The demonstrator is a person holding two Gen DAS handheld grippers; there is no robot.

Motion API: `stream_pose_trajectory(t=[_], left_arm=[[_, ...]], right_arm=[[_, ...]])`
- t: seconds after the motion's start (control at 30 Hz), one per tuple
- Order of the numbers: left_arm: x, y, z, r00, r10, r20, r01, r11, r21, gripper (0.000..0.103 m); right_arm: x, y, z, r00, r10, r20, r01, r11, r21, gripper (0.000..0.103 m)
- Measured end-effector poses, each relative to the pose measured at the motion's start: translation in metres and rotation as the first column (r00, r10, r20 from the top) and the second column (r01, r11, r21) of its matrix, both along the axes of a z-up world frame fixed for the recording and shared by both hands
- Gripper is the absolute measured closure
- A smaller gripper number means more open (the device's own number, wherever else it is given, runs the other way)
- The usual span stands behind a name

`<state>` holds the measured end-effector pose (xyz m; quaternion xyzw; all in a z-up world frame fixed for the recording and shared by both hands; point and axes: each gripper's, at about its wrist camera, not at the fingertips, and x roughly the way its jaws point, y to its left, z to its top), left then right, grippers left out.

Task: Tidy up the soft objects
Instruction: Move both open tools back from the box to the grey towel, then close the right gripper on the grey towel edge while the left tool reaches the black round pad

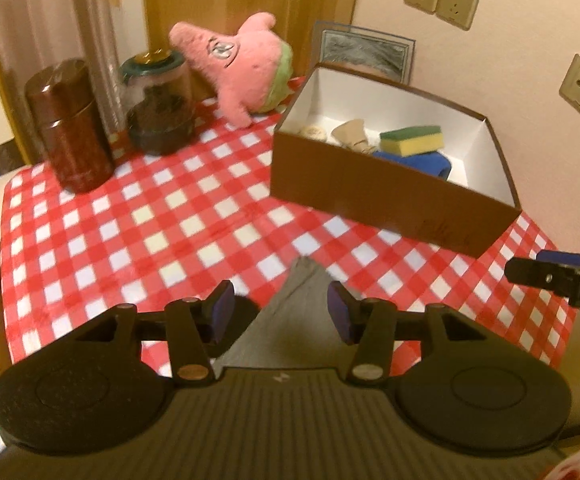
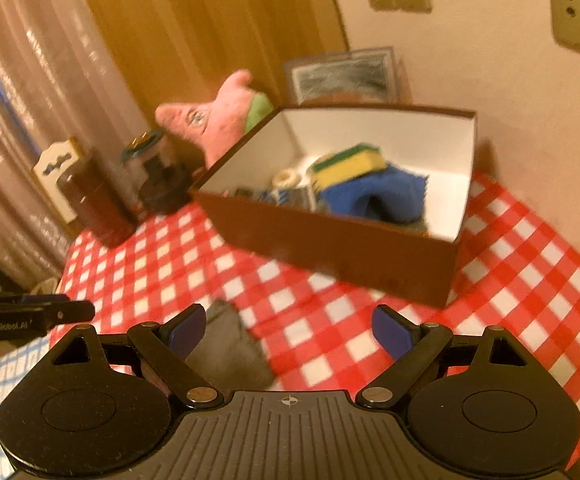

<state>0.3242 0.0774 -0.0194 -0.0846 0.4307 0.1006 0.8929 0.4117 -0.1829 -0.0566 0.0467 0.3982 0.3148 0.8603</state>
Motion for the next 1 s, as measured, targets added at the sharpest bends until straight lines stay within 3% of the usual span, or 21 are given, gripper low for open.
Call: stream_pose_trajectory(t=[0.6, 1.0], left_arm=[[-0.050, 0.008, -0.039, 0.994, 0.045, -0.100, -0.048, 0.998, -0.029, 0.054], [-0.059, 0.022, -0.074, 0.981, 0.063, -0.181, -0.077, 0.995, -0.068, 0.054]], right_arm=[[-0.049, 0.055, -0.042, 0.982, 0.150, -0.116, -0.160, 0.984, -0.082, 0.013], [-0.054, 0.083, -0.083, 0.961, 0.136, -0.240, -0.164, 0.981, -0.101, 0.014]])
